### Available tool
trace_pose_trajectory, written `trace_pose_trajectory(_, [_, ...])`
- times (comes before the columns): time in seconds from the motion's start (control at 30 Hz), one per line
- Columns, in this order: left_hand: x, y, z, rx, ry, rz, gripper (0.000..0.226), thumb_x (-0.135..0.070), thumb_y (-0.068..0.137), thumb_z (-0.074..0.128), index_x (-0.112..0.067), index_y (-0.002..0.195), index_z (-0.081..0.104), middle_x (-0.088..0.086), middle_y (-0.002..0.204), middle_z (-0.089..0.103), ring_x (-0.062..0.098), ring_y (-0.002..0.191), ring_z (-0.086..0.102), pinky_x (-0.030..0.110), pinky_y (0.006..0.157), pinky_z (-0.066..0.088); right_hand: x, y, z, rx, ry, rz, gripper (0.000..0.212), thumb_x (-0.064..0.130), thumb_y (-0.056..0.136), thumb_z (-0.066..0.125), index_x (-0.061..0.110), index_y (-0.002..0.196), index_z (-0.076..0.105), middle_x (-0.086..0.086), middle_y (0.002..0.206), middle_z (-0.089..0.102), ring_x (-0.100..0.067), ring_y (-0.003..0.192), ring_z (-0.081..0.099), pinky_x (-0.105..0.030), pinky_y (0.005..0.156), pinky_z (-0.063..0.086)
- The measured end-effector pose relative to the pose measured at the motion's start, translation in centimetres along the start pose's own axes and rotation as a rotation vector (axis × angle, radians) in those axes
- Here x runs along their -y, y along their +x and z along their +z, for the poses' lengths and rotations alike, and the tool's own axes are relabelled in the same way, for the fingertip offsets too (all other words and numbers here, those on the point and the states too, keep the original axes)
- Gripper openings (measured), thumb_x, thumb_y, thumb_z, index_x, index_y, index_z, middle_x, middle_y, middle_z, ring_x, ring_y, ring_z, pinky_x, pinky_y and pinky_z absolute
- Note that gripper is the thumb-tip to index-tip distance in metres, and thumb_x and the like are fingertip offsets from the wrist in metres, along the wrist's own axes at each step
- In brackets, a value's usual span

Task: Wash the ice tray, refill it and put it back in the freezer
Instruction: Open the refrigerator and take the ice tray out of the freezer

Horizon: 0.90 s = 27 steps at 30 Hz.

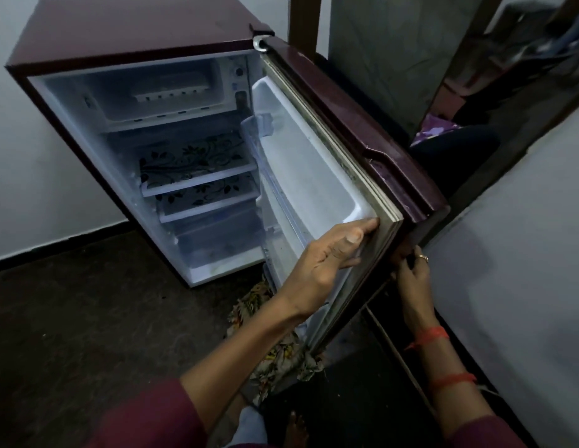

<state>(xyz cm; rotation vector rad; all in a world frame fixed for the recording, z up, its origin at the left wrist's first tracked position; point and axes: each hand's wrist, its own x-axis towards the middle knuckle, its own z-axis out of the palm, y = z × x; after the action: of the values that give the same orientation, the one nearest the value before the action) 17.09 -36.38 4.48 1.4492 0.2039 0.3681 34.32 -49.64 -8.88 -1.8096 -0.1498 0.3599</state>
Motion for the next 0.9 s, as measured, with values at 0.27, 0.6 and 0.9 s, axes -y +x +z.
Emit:
trace_pose_trajectory(0.27, [0.0, 5.4, 4.0, 0.137, 0.043, -0.063, 0.083, -0.068, 0.085, 0.038, -0.021, 0.152, 0.047, -0.007, 0.157, 0.047, 0.005, 0.141, 0.046, 0.033, 0.110, 0.049, 0.8, 1.2, -2.2, -0.071, 0.197, 0.063, 0.039, 0.033, 0.107, 0.038, 0.016, 0.130, 0.064, -0.002, 0.126, 0.069, -0.017, 0.119, 0.063, -0.043, 0.107, 0.047])
trace_pose_trajectory(0.6, [0.0, 11.3, 7.8, 0.220, 0.061, -0.140, 0.072, -0.056, 0.095, 0.034, -0.023, 0.159, 0.035, -0.003, 0.163, 0.039, 0.011, 0.145, 0.040, 0.039, 0.110, 0.046, -1.1, 6.3, -4.5, -0.103, 0.091, 0.088, 0.052, 0.060, 0.089, 0.041, 0.046, 0.138, 0.052, 0.017, 0.139, 0.058, -0.005, 0.130, 0.053, -0.049, 0.110, 0.044])
trace_pose_trajectory(0.9, [0.2, 15.3, 10.0, 0.240, 0.050, -0.186, 0.083, -0.071, 0.095, 0.044, -0.025, 0.162, 0.025, -0.003, 0.169, 0.025, 0.020, 0.152, 0.032, 0.042, 0.106, 0.045, -0.9, 8.1, -5.2, -0.083, 0.095, 0.043, 0.059, 0.056, 0.081, 0.046, 0.047, 0.140, 0.049, 0.016, 0.140, 0.058, -0.008, 0.128, 0.055, -0.049, 0.107, 0.048])
